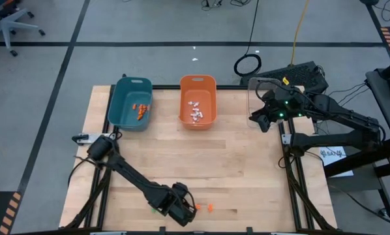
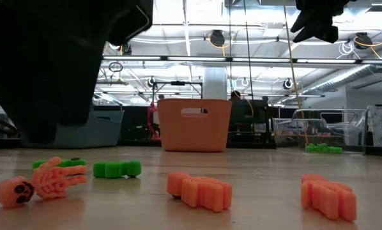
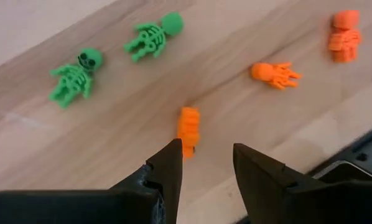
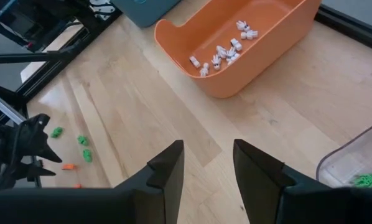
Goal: Sort Halloween decoration
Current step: Put the orange skeleton toy into the blue bin
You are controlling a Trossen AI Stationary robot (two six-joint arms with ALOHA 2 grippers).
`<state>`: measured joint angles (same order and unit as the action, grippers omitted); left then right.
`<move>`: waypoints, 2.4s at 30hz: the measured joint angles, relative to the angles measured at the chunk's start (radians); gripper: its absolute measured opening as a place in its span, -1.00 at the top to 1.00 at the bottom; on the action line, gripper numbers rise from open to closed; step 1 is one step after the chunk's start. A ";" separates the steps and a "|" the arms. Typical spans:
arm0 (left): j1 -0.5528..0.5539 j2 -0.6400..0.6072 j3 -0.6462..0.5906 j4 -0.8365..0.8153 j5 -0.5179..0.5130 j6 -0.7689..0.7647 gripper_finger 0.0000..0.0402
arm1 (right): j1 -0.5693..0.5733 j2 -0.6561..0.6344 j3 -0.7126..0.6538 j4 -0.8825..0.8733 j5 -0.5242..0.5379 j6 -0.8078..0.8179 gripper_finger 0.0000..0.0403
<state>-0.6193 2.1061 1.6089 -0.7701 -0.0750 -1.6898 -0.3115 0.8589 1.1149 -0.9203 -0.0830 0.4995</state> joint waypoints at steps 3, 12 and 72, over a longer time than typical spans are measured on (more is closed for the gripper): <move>0.001 0.015 0.000 0.009 -0.005 0.020 0.28 | 0.000 0.000 0.000 0.001 0.000 0.000 0.39; -0.012 0.081 0.003 0.024 -0.035 0.074 0.28 | 0.000 0.000 0.000 0.002 0.000 0.008 0.39; 0.117 -0.969 0.008 -0.075 -0.415 1.075 0.95 | 0.179 0.038 0.000 0.336 0.216 0.331 0.39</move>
<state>-0.5021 1.1367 1.6165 -0.8454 -0.4902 -0.6149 -0.1322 0.8969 1.1145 -0.5839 0.1330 0.8304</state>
